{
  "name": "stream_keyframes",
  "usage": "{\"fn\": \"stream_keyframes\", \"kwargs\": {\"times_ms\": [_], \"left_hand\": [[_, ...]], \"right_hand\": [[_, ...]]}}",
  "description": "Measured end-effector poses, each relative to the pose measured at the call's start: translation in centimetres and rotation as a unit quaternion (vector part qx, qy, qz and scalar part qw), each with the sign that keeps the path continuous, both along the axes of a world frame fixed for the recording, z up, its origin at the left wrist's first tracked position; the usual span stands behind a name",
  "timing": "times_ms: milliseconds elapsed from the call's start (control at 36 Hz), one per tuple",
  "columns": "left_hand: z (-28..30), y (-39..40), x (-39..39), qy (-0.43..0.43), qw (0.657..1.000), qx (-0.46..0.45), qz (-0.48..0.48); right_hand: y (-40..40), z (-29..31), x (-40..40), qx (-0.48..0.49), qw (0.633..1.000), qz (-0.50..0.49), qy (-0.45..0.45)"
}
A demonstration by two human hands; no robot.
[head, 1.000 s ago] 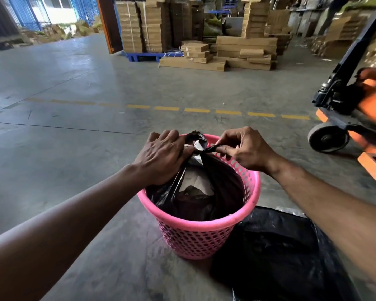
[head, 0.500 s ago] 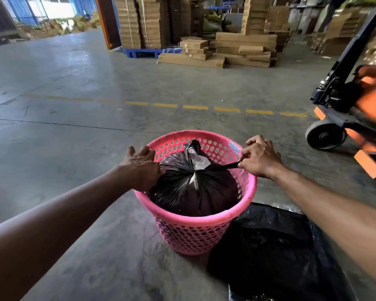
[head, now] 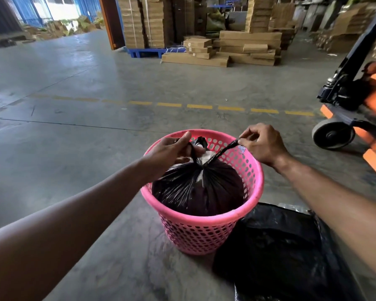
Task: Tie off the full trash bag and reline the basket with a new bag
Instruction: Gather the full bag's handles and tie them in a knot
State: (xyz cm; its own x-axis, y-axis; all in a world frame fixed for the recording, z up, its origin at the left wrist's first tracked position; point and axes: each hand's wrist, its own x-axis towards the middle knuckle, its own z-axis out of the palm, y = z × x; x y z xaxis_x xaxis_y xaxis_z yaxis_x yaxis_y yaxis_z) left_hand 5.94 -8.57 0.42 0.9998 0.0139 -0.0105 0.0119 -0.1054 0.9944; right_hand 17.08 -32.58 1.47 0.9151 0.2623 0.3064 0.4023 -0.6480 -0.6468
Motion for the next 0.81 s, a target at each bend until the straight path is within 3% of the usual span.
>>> {"fn": "stream_keyframes", "kwargs": {"times_ms": [139, 250, 417, 583, 694, 806], "left_hand": [[-0.2, -1.6, 1.4, 0.001, 0.994, -0.089, 0.056], [-0.2, -2.2, 2.0, -0.002, 0.996, -0.075, 0.037], [0.4, -3.2, 1.0, -0.058, 0.998, 0.017, -0.003], [0.2, -2.2, 1.1, -0.024, 1.0, -0.008, 0.011], [0.1, -1.9, 1.3, 0.005, 0.999, 0.014, -0.046], [0.7, -0.5, 1.6, 0.083, 0.993, -0.052, -0.073]], "right_hand": [[2.0, 1.7, -1.6, 0.075, 0.992, 0.097, -0.034], [3.5, 2.7, -3.2, 0.061, 0.983, 0.143, -0.096], [5.4, 2.6, -3.7, 0.089, 0.976, 0.17, -0.107], [4.4, 2.2, -2.7, -0.004, 0.977, 0.213, 0.016], [4.1, 1.6, -2.9, 0.025, 0.979, 0.199, -0.02], [3.4, 1.6, -2.4, 0.031, 0.983, 0.177, -0.029]]}}
